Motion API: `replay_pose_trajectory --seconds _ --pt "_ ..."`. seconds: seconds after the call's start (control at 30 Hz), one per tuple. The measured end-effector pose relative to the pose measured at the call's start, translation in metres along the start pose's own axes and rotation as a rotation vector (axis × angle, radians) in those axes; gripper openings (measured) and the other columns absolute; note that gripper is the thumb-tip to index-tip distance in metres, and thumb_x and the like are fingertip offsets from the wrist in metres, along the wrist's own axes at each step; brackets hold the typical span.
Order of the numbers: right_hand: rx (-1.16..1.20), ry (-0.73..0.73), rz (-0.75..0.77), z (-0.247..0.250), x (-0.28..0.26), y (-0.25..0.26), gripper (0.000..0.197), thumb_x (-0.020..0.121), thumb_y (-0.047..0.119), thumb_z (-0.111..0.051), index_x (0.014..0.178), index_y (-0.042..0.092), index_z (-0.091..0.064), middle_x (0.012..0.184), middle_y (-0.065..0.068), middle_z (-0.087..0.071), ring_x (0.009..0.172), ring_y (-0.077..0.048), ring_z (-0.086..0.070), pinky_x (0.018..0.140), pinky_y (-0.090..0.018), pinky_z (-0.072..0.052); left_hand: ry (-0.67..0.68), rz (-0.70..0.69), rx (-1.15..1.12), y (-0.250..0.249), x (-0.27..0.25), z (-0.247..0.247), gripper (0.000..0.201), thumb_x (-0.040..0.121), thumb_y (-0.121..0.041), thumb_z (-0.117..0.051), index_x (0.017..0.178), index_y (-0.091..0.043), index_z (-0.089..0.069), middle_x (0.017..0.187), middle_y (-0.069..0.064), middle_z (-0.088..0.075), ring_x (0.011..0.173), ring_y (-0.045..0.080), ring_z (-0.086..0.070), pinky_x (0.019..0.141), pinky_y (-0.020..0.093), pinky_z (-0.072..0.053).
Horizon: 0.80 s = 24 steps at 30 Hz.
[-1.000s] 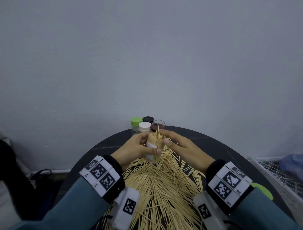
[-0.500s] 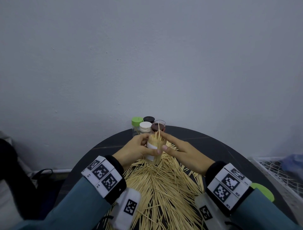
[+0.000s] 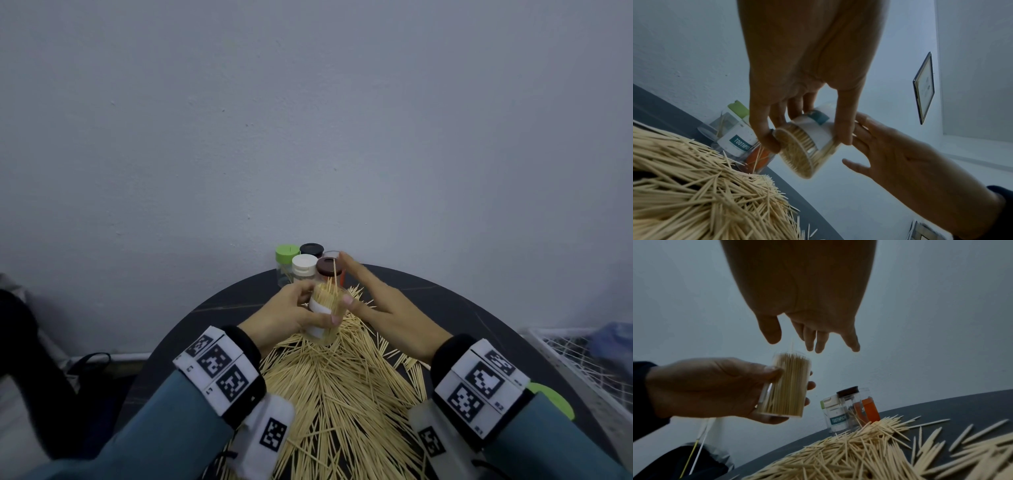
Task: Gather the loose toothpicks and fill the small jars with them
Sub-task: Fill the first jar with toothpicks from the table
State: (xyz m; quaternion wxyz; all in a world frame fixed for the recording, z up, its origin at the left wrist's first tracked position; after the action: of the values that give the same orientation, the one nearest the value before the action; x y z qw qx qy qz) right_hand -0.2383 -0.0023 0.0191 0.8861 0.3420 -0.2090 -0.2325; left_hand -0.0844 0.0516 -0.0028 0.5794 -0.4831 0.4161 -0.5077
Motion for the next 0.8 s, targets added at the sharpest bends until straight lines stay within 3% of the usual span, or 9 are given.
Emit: replay_pose_trajectory --seconds 0.03,0.1,0.17,0.27,0.37,0.5,0.6,0.73,0.8 --pt "0.011 -0.016 0.021 0.001 0.001 0.000 0.059 0.095 0.040 -0.041 0.144 0.043 -0.008 0.136 0.040 -0.018 0.126 0.020 -0.021 0.119 -0.041 -0.011 0.012 -0.001 0.017 0.000 0.000 -0.001 0.051 0.075 -0.002 -0.073 0.121 -0.018 -0.054 0.110 0.002 -0.066 0.101 0.012 -0.062 0.075 0.022 -0.052" --pt "0.014 -0.036 0.057 0.001 0.002 -0.001 0.057 0.098 0.029 -0.043 0.142 0.045 -0.011 0.133 0.040 -0.024 0.114 0.032 -0.023 0.115 -0.020 -0.017 0.055 -0.001 0.063 -0.001 -0.001 -0.003 0.053 0.075 0.000 -0.073 0.121 -0.017 -0.054 0.112 0.004 -0.066 0.102 0.013 -0.062 0.078 0.021 -0.052" --pt "0.019 -0.050 0.066 0.000 0.003 0.000 0.054 0.099 0.022 -0.042 0.142 0.040 -0.017 0.140 0.028 -0.030 0.117 0.029 -0.026 0.104 -0.005 -0.024 0.097 0.006 0.096 -0.001 -0.002 -0.006 0.054 0.075 0.001 -0.073 0.123 -0.014 -0.053 0.115 0.007 -0.065 0.107 0.016 -0.061 0.085 0.023 -0.052" --pt "-0.055 -0.071 0.055 -0.002 0.004 -0.002 0.048 0.099 0.020 -0.042 0.145 0.027 -0.029 0.144 0.014 -0.038 0.126 0.008 -0.035 0.102 -0.008 -0.031 0.106 0.015 0.078 -0.002 -0.002 -0.007 0.054 0.075 0.000 -0.073 0.123 -0.015 -0.053 0.116 0.009 -0.065 0.107 0.018 -0.061 0.086 0.026 -0.051" --pt "-0.077 -0.075 0.036 -0.001 0.003 -0.005 0.046 0.100 0.020 -0.040 0.144 0.024 -0.032 0.143 0.011 -0.042 0.127 0.002 -0.038 0.097 -0.004 -0.029 0.062 0.008 0.022 -0.001 -0.001 -0.002 0.054 0.075 -0.001 -0.073 0.123 -0.016 -0.054 0.112 0.007 -0.067 0.101 0.016 -0.064 0.076 0.024 -0.054" --pt "-0.040 0.011 0.028 -0.005 0.002 -0.005 0.044 0.099 0.021 -0.039 0.143 0.019 -0.034 0.149 0.011 -0.032 0.135 0.002 -0.027 0.106 -0.010 -0.021 -0.004 0.004 -0.036 0.001 -0.001 0.003 0.054 0.075 -0.002 -0.073 0.124 -0.016 -0.054 0.108 0.003 -0.067 0.097 0.015 -0.065 0.069 0.023 -0.054" --pt "-0.039 -0.013 0.032 -0.006 0.004 -0.006 0.047 0.099 0.023 -0.040 0.145 0.021 -0.029 0.149 0.010 -0.033 0.135 0.000 -0.029 0.110 -0.017 -0.023 0.011 0.003 -0.017 0.000 0.000 0.002 0.053 0.076 -0.001 -0.072 0.122 -0.018 -0.054 0.110 0.004 -0.067 0.100 0.016 -0.064 0.074 0.027 -0.055" --pt "-0.029 -0.058 0.033 -0.003 0.003 -0.004 0.052 0.098 0.028 -0.041 0.147 0.028 -0.023 0.146 0.016 -0.034 0.128 0.007 -0.030 0.099 -0.005 -0.026 0.033 0.006 -0.003 0.001 0.000 0.000 0.050 0.076 0.000 -0.072 0.118 -0.020 -0.055 0.110 0.005 -0.066 0.101 0.017 -0.063 0.078 0.029 -0.054" --pt "-0.025 0.007 0.020 -0.004 0.003 -0.004 0.052 0.098 0.031 -0.039 0.147 0.028 -0.022 0.148 0.015 -0.030 0.132 0.006 -0.026 0.105 -0.010 -0.023 0.042 -0.001 0.000 0.002 0.001 0.000 0.046 0.077 0.000 -0.071 0.112 -0.026 -0.055 0.108 0.003 -0.066 0.100 0.014 -0.063 0.075 0.026 -0.052"
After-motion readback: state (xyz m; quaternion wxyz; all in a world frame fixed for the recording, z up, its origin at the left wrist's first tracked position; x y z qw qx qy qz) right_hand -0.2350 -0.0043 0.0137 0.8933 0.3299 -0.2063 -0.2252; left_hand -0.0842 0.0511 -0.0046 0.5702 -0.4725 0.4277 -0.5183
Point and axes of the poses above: each hand's wrist, its own x-axis towards the middle knuckle, its own z-axis out of the back of the hand, y = z × x, the point moved 2 cm from there along x, towards the middle knuckle
